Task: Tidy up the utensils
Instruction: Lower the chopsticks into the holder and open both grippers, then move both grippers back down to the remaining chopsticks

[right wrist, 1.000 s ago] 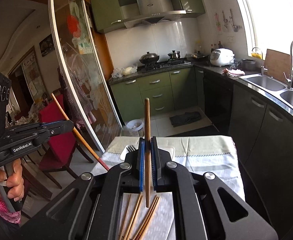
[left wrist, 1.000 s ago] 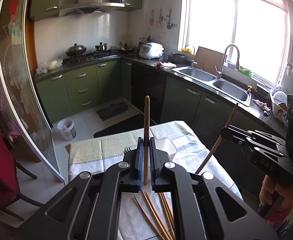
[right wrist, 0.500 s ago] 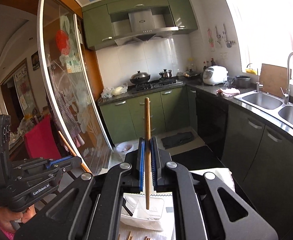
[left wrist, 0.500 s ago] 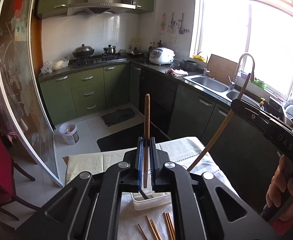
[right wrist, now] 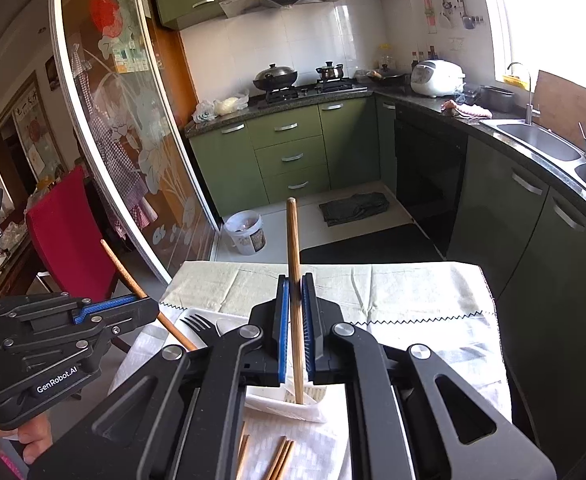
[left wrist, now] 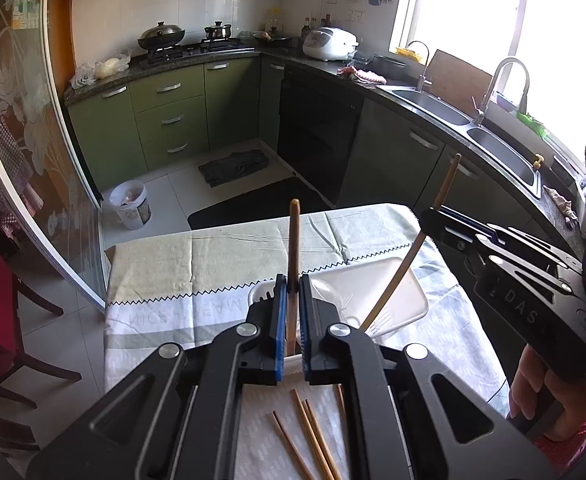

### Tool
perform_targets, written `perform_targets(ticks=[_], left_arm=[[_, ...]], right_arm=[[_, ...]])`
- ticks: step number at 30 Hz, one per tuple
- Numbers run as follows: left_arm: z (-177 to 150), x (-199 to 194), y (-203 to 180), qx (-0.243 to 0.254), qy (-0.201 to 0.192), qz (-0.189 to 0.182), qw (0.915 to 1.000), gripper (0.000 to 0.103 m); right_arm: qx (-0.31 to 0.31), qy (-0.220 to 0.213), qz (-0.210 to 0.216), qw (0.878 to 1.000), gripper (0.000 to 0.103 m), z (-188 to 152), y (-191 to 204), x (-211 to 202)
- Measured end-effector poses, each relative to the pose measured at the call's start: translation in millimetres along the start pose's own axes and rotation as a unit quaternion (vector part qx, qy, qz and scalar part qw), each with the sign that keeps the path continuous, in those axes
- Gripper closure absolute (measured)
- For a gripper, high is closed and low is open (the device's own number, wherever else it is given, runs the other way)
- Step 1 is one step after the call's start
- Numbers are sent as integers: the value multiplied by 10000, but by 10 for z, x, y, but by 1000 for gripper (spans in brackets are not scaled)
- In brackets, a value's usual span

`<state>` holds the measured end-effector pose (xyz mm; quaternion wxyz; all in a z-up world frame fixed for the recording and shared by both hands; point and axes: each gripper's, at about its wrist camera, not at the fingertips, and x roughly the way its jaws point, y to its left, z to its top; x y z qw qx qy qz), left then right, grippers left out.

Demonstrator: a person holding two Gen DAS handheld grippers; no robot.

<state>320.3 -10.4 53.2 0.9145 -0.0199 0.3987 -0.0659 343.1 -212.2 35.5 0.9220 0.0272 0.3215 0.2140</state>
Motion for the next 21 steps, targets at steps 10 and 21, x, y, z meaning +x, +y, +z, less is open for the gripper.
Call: perform_targets(ticks=[10,21], left_arm=[[-90,-249,-27,45,-63,67,9999,78],[-941,-93,141,-412,1020,-133,9938,56]], right_arm=[[-5,-112,148,9998,89,-99,56,-332],[293,80,108,9995,75,-1155,-306,-1047]])
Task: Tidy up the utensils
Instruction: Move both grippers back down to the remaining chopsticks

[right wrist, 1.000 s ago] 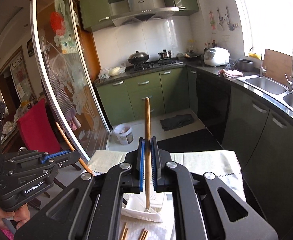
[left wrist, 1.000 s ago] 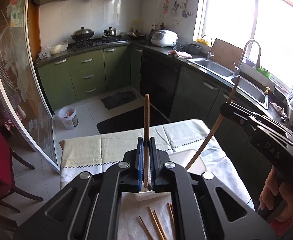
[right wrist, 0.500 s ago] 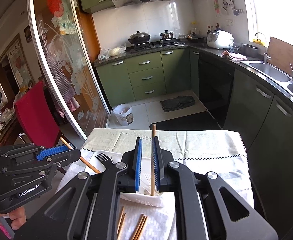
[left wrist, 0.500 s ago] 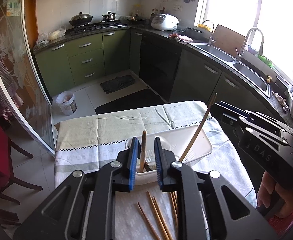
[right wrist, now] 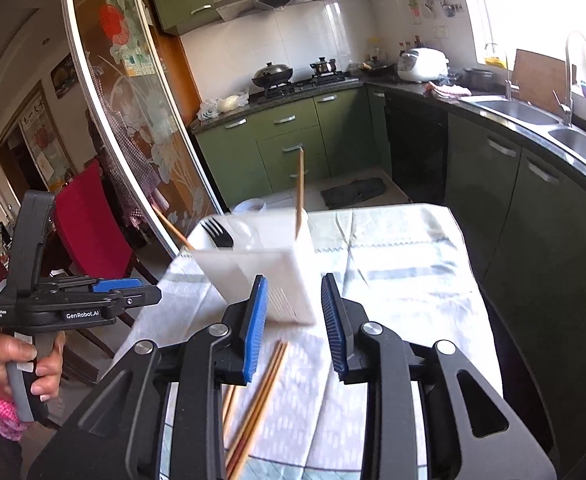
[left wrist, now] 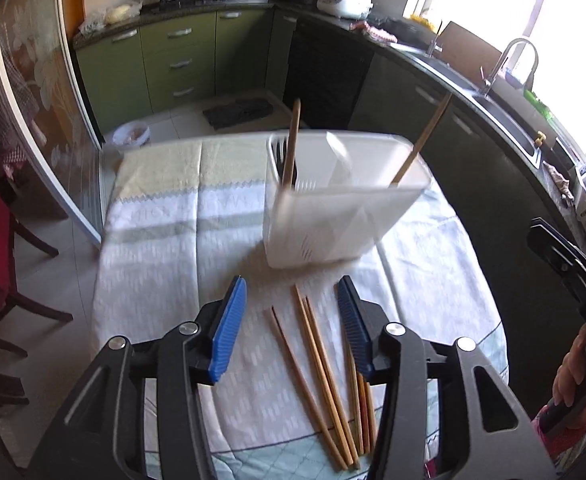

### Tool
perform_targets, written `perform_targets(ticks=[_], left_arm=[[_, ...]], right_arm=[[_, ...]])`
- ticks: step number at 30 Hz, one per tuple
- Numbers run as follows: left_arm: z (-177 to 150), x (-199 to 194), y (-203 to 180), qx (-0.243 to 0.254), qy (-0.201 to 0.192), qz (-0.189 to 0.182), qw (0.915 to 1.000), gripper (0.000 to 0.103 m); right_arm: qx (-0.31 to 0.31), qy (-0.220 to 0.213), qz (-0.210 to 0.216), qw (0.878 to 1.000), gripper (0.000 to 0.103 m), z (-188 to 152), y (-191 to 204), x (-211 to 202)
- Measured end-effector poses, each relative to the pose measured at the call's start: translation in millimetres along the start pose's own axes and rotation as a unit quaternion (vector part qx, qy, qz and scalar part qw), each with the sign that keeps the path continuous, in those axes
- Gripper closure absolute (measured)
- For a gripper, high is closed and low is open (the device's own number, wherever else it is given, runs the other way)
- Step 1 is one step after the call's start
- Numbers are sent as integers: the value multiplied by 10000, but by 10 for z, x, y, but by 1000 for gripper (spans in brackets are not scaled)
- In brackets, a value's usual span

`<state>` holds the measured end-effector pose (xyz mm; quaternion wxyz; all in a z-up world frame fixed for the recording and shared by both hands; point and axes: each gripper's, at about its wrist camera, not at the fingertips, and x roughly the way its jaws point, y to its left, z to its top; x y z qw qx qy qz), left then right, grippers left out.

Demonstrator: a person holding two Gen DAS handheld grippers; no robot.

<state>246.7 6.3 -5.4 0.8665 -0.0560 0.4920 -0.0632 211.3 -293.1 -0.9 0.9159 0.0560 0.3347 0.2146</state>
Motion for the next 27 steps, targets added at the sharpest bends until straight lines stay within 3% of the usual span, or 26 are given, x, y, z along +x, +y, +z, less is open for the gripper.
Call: perform_targets(ticks=[4,7,11,15,18,21,27], left_arm=[[-282,512,61,-196,745,32,9970,56],[-381,798,75,-367,1053,109,9937,56],[-401,1017,25,-411,1223,315,9911,58],[-426,1173,39,-470,1394,478,9880,70],[-448,1247,37,-493,1495,548,9860,72],[-465,1283,4,-485,1512,596,9855,73],[-483,1373,-118,-414,1512,736,9849,87]], right_arm=[[449,293,-23,9986,75,-473,-314,-3],[795,388,96,9960,75,-720,-494,-11],[1082,370,170,9933,72,-933,-670,-100],[1197,275,163,9923,68,-973,-786,-188],[1257,226,214,9916,68,-985,-840,-228],[1305,206,232,9910,68,-970,-857,-236],[1364,273,266,9899,68,-1011,-879,-204]])
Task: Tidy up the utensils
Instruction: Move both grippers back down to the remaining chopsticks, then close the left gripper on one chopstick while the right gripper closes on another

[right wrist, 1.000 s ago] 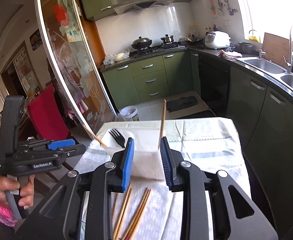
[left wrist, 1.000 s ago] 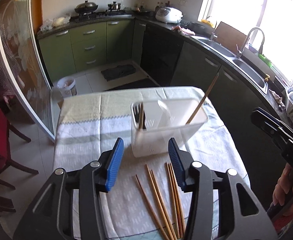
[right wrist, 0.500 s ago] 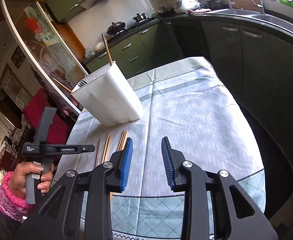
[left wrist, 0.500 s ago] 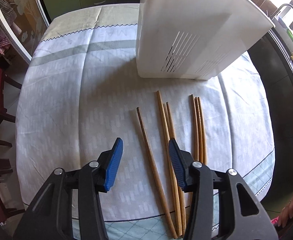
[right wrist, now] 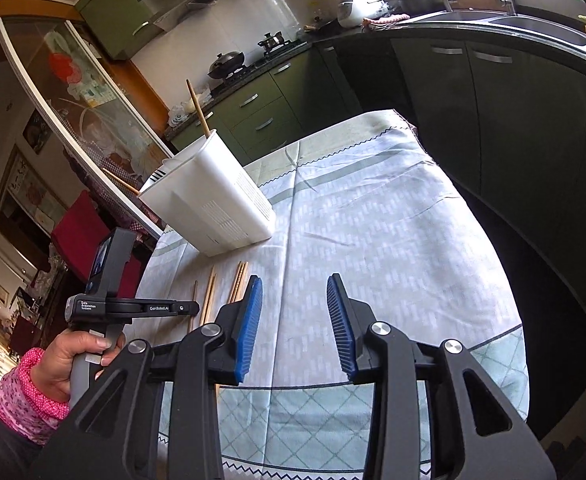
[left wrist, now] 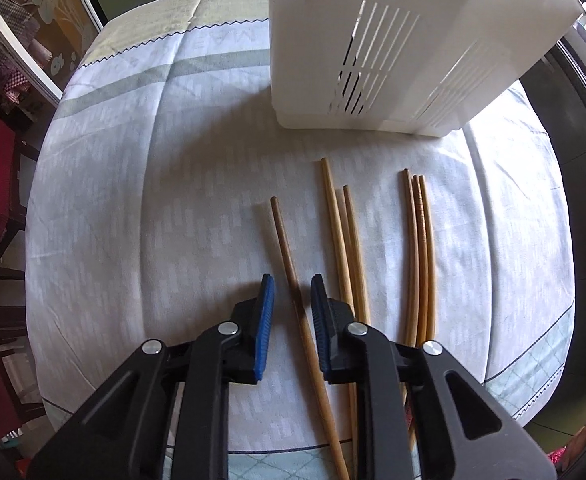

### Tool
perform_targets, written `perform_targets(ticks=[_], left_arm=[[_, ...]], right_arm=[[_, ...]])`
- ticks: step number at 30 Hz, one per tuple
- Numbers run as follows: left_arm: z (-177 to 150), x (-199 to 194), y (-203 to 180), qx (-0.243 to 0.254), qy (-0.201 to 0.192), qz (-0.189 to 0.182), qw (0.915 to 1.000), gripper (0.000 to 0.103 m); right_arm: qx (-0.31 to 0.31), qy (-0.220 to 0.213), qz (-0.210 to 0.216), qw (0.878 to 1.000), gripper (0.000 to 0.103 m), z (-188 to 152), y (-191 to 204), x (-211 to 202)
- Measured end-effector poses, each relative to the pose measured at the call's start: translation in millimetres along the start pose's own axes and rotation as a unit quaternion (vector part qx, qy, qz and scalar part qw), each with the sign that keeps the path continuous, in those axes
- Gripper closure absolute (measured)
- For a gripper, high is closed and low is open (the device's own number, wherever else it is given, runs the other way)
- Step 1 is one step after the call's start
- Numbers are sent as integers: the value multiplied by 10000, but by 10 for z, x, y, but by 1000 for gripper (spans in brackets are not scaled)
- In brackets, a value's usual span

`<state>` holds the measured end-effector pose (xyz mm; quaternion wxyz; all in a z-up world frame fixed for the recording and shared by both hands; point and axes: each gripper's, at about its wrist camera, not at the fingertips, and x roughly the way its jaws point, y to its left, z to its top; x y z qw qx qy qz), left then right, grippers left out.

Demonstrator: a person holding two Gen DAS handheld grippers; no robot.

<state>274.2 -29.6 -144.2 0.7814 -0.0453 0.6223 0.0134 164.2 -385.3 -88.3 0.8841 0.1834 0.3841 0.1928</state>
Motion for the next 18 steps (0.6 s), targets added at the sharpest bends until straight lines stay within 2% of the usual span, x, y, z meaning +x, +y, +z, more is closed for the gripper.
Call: perform_targets(ticks=[3,6,11,15,18], left_arm=[[6,32,-87,58,-29,49,10000,95],[-9,16,-64,137,-50,23,9999,96],[-45,-4,58,340,-126,184,9992,97],[-58,-25,205,400,-168,222,9988,96],[-79,-29,277,451,-226,198,9985,95]], right_arm=[[1,20,-15,10000,68,-2,19,28],[-88,147,-48,9998,68,-12,88,136],[-460,811,-35,9956,68,-14,401,647],[-837,1442,-225,9857,68,-45,689,1214],[-1084,1757,-511,9771,68,-64,849,1558]])
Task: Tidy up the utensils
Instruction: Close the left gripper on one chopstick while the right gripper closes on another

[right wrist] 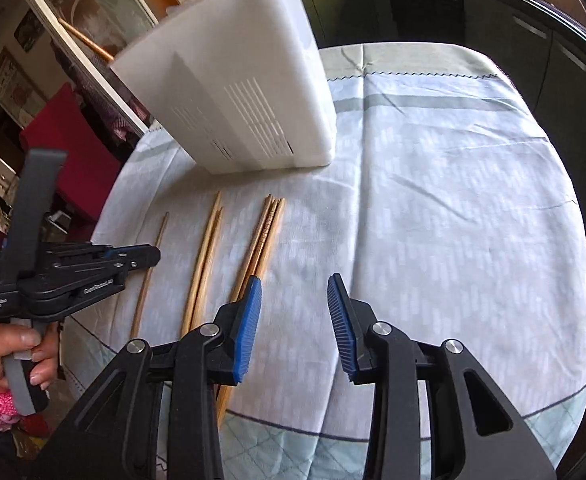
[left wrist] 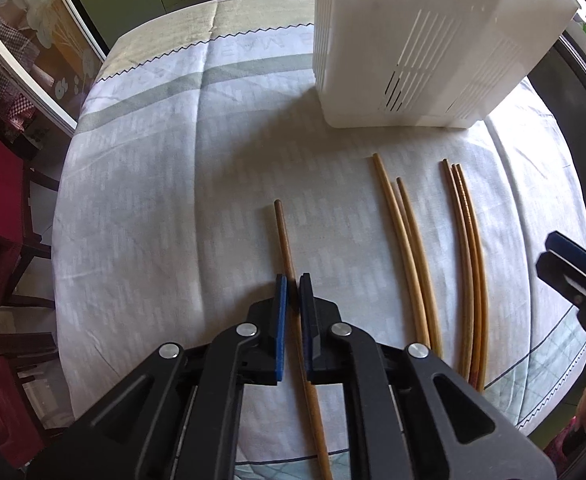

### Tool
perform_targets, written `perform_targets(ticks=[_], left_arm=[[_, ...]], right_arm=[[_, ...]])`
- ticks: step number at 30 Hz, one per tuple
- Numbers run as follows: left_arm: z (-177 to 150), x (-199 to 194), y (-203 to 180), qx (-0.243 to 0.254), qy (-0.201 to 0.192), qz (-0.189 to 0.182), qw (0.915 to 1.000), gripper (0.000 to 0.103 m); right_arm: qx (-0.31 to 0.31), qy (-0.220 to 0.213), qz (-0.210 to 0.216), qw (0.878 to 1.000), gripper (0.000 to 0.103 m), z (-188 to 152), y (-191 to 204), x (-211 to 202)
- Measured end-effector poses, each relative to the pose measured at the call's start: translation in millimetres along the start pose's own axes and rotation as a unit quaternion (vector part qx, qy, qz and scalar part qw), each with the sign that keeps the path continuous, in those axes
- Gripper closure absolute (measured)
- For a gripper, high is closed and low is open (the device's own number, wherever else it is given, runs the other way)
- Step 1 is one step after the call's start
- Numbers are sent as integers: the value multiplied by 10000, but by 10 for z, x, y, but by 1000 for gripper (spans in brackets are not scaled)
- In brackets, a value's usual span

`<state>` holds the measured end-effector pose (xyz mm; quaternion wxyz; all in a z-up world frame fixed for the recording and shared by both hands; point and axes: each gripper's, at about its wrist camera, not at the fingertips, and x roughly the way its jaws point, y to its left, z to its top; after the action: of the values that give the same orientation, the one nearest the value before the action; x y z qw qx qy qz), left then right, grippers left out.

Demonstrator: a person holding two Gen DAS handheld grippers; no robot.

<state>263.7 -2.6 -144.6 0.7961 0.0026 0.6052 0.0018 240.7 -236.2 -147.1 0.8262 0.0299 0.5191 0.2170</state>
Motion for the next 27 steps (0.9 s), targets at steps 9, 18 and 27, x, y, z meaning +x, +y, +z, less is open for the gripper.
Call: perform_targets(ticks=[9,18,27], left_arm=[[-52,-21,24,142,-88,-107,9998,95],[-42,2,34,172,-143,-143,9996,95],[-34,3,31,186,-147,-128,9996,95]], right_arm=[[-318,352,-512,9976,68,113,288,353],[-522,401,-854,9942,68,136,539,503],[-516,429,-950,9932,68,95,442,442]])
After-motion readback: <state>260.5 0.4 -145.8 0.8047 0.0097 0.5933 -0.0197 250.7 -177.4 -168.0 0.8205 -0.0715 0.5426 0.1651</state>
